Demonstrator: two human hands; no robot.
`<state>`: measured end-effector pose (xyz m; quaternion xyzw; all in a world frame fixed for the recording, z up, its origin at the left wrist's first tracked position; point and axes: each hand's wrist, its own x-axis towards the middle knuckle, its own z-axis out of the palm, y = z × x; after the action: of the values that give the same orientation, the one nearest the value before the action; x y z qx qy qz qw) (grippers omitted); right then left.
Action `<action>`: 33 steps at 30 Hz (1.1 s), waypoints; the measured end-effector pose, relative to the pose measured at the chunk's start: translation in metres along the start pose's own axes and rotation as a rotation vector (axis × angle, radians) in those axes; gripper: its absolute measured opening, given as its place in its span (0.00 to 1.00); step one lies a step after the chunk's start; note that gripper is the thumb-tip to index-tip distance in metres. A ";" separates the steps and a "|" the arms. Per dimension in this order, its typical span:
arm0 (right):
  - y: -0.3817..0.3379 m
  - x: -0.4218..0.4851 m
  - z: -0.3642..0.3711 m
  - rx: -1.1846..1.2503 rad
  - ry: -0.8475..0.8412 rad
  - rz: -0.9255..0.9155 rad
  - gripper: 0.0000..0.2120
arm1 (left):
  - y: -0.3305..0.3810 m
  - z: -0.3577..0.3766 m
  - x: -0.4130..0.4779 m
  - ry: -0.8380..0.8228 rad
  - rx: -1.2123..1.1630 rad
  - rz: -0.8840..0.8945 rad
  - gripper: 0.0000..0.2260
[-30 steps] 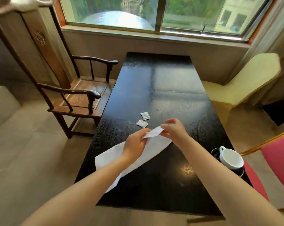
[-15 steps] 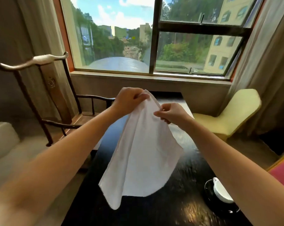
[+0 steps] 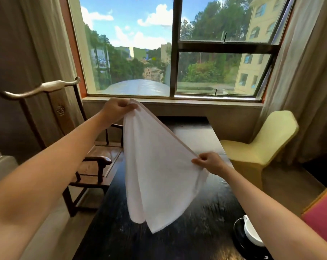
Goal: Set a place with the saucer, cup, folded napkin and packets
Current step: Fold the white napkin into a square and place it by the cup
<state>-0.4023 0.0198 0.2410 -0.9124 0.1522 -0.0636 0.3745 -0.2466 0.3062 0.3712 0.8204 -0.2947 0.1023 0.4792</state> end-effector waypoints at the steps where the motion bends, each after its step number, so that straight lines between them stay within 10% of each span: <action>1: 0.004 0.000 0.001 -0.020 0.010 0.003 0.13 | -0.003 -0.003 0.000 0.003 -0.018 -0.028 0.09; 12: 0.047 0.010 -0.002 -0.067 0.039 0.112 0.10 | -0.040 -0.043 -0.014 0.032 -0.185 -0.386 0.06; 19: 0.037 0.041 -0.024 0.382 0.263 0.169 0.07 | -0.081 -0.038 -0.019 0.018 -0.249 -0.496 0.04; 33: 0.034 0.097 -0.065 0.510 0.581 0.048 0.10 | -0.103 0.017 0.015 0.118 -0.249 -0.346 0.04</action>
<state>-0.3338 -0.0779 0.2636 -0.7301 0.2527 -0.3464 0.5320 -0.1767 0.3236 0.2946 0.7859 -0.1312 0.0293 0.6035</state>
